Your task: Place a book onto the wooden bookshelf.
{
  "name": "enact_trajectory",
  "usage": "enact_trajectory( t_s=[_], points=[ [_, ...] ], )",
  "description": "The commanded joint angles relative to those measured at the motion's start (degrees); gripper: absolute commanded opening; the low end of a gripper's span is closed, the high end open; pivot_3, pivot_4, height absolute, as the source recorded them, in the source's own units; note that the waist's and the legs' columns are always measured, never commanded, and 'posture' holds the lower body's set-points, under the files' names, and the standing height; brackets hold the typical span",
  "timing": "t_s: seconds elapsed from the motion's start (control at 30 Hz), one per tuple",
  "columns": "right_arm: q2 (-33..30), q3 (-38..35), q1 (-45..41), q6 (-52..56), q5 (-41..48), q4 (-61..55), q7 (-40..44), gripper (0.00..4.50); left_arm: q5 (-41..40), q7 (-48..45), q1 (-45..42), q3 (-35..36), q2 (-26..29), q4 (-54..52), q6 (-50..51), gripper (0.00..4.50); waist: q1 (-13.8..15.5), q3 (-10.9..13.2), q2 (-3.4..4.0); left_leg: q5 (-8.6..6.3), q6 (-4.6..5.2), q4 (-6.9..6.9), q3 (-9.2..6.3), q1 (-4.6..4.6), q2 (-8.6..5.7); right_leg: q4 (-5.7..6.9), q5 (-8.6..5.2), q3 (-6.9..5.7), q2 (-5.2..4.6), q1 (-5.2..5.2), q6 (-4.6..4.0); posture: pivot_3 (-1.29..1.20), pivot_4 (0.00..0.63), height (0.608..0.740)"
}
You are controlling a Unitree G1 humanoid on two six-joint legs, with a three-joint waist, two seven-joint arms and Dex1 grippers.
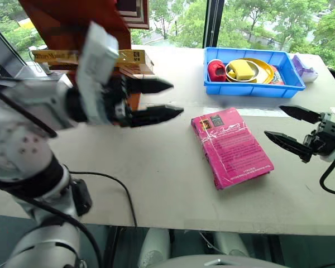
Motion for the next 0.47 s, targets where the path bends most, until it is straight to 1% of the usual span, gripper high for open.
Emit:
enact_trajectory(
  t_s=[0.03,0.1,0.2,0.23,0.27,0.3,0.37,0.47],
  points=[
    [-0.98,-7.89,9.01,-1.02,-2.94,-4.61,1.38,4.5,3.31,6.27,11.63,-2.41,-1.02,-2.69,-10.1,3.7,-0.19,-0.01,0.0,0.0,0.0,-0.01,0.01,0.05,-0.01,-0.01,0.05,0.02,-0.01,0.04,-0.09,0.0,0.15,0.74],
    [-1.07,-11.7,15.05,-1.12,-3.43,-5.97,3.52,4.5,3.69,7.38,17.54,-3.81,-1.0,-3.12,-14.54,3.7,-0.08,0.01,-0.01,0.0,0.0,-0.04,-0.07,0.17,0.0,0.0,0.12,0.1,0.05,0.11,-0.22,0.0,0.15,0.74],
    [-0.38,-17.45,22.46,-1.11,-3.21,-5.23,7.04,4.5,5.92,7.84,25.17,-5.62,0.52,-1.62,-22.02,3.7,0.18,0.0,0.0,-0.01,0.0,-0.07,-0.04,0.5,-0.04,-0.03,-0.01,0.09,0.02,0.43,-0.04,0.0,0.15,0.74],
    [0.01,-18.73,24.84,-2.04,-4.1,-4.26,8.59,4.5,6.99,8.12,27.24,-6.15,1.28,-0.81,-24.41,3.7,0.18,0.0,-0.01,-0.02,0.0,-0.13,0.0,0.79,-0.04,-0.09,-0.15,0.12,-0.02,0.7,-0.22,0.0,0.15,0.74],
    [0.59,-19.64,27.47,-2.89,-5.37,-3.64,9.68,4.5,8.13,6.86,30.0,-6.15,2.84,0.76,-27.46,3.7,0.2,0.0,-0.03,-0.03,0.0,-0.15,-0.02,0.99,-0.04,-0.15,-0.17,0.1,-0.03,0.89,-0.23,0.0,0.15,0.74],
    [0.96,-20.38,29.32,-3.8,-6.29,-2.81,10.77,4.5,8.9,6.29,32.03,-6.41,3.8,1.48,-29.64,3.7,0.21,0.0,-0.05,-0.03,0.0,-0.15,-0.02,1.02,-0.02,-0.19,-0.18,0.1,-0.06,0.92,-0.24,0.0,0.15,0.74],
    [1.61,-21.53,31.56,-5.13,-7.25,-1.54,11.8,4.5,9.68,6.04,35.16,-6.53,5.22,3.53,-33.27,3.7,0.2,-0.02,-0.03,-0.04,0.0,-0.15,-0.01,1.06,0.04,-0.22,-0.18,0.15,-0.11,0.94,-0.25,0.0,0.15,0.74],
    [2.15,-22.42,32.77,-5.48,-7.3,-1.29,11.81,4.5,10.64,5.25,38.49,-7.16,7.16,6.22,-38.3,3.7,0.07,-0.01,-0.03,-0.04,0.0,-0.15,0.04,1.08,0.07,-0.22,-0.18,0.19,-0.21,0.93,-0.26,0.0,0.15,0.74]
  ],
)
